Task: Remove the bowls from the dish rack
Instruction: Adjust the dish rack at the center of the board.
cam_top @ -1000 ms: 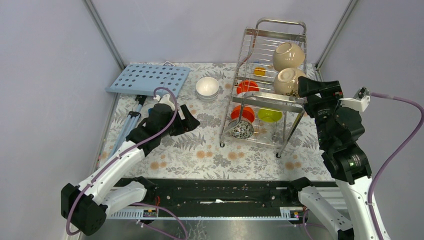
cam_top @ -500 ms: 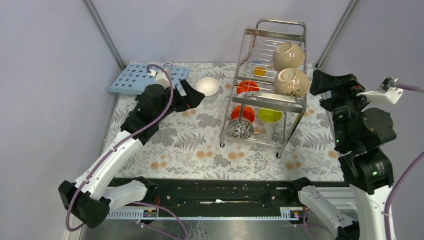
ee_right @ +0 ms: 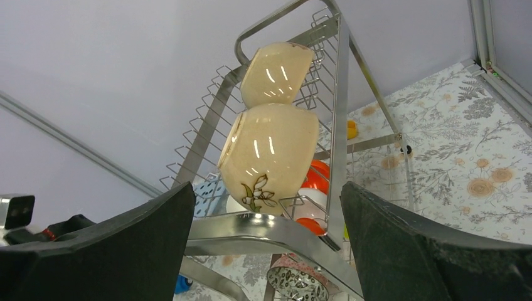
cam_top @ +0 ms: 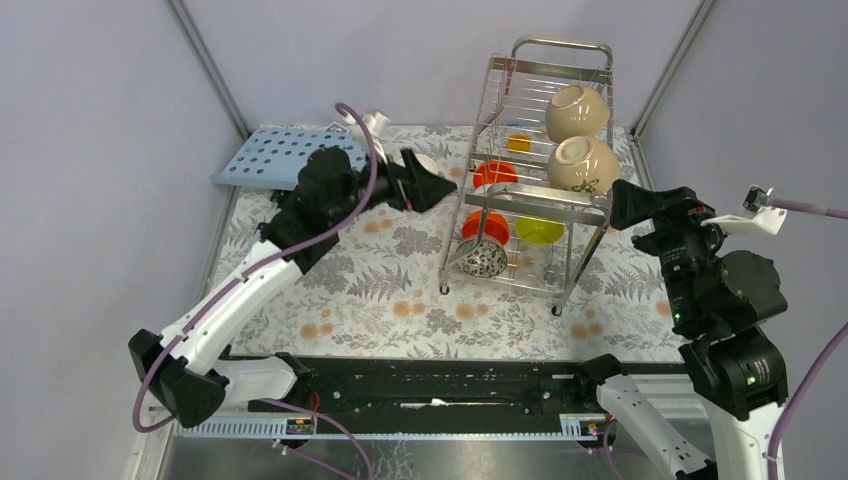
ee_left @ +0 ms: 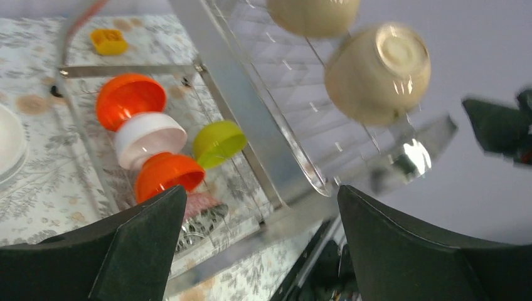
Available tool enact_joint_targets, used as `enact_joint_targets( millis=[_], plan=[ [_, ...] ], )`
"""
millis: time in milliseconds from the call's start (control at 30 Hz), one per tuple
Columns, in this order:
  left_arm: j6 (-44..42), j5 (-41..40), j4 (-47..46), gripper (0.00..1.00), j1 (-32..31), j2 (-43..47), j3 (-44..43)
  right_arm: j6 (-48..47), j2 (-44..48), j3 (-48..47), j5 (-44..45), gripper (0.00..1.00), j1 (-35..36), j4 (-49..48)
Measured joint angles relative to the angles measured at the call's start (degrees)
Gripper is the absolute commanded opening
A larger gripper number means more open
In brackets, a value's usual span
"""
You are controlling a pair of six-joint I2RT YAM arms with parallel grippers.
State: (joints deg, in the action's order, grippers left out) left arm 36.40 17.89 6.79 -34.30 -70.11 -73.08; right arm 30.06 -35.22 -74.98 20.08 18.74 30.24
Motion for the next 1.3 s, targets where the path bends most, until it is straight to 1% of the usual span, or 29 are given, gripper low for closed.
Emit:
enact_joint_targets(
  millis=[67, 167, 300, 367, 433, 500, 600, 833, 900, 1000, 1067, 1233, 1300],
  plan=[
    [-3.3, -0.9, -0.1, 0.96, -4.2, 1.8, 2.2, -0.3, 1.0, 0.3, -0.3, 0.94, 0.0, 0.6],
    [-8.2, -2.8, -1.3, 0.96, -9.5, 9.0, 10.9, -0.8, 2.4, 1.5, -1.2, 0.94, 0.0, 1.1],
    [-12.5, -6.5, -5.5, 0.96, -11.1, 21.1, 25.4, -1.8, 4.5, 4.6, -1.8, 0.94, 0.0, 1.3],
    [-14.0, -7.9, -8.7, 0.95, -11.6, 23.9, 30.4, -2.1, 5.3, 6.1, -1.9, 0.94, 0.0, 1.3],
    [-15.7, -9.3, -12.1, 0.95, -13.0, 24.6, 34.1, -2.2, 6.0, 7.4, -2.1, 0.94, 0.0, 1.6],
    [-17.4, -11.3, -14.7, 0.95, -15.3, 23.0, 35.8, -2.2, 6.6, 8.4, -2.5, 0.94, 0.0, 2.5],
    [-20.7, -15.7, -19.4, 0.95, -19.3, 18.0, 36.2, -2.2, 7.5, 9.2, -2.9, 0.94, 0.0, 3.1],
    [-29.4, -26.1, -35.6, 0.94, -27.2, 6.8, 36.2, -2.2, 8.9, 9.7, -3.3, 0.94, 0.0, 4.0],
    [-31.3, -28.1, -38.9, 0.92, -28.4, 3.3, 36.2, -2.2, 8.9, 9.7, -3.3, 0.94, 0.0, 4.2],
    [-34.5, -31.0, -41.6, 0.87, -29.4, -2.0, 35.8, -2.2, 8.9, 9.7, -3.3, 0.94, 0.0, 4.7],
    [-36.1, -32.8, -42.8, 0.81, -29.7, -4.5, 35.5, -2.3, 9.0, 9.7, -3.3, 0.94, 0.0, 4.7],
    [-39.3, -37.1, -46.3, 0.63, -29.8, -8.2, 34.1, -2.3, 9.4, 10.0, -3.3, 0.94, 0.0, 4.8],
    [-40.4, -38.6, -48.0, 0.52, -29.8, -9.7, 33.0, -2.3, 9.6, 10.5, -3.3, 0.94, 0.0, 5.1]
  ],
)
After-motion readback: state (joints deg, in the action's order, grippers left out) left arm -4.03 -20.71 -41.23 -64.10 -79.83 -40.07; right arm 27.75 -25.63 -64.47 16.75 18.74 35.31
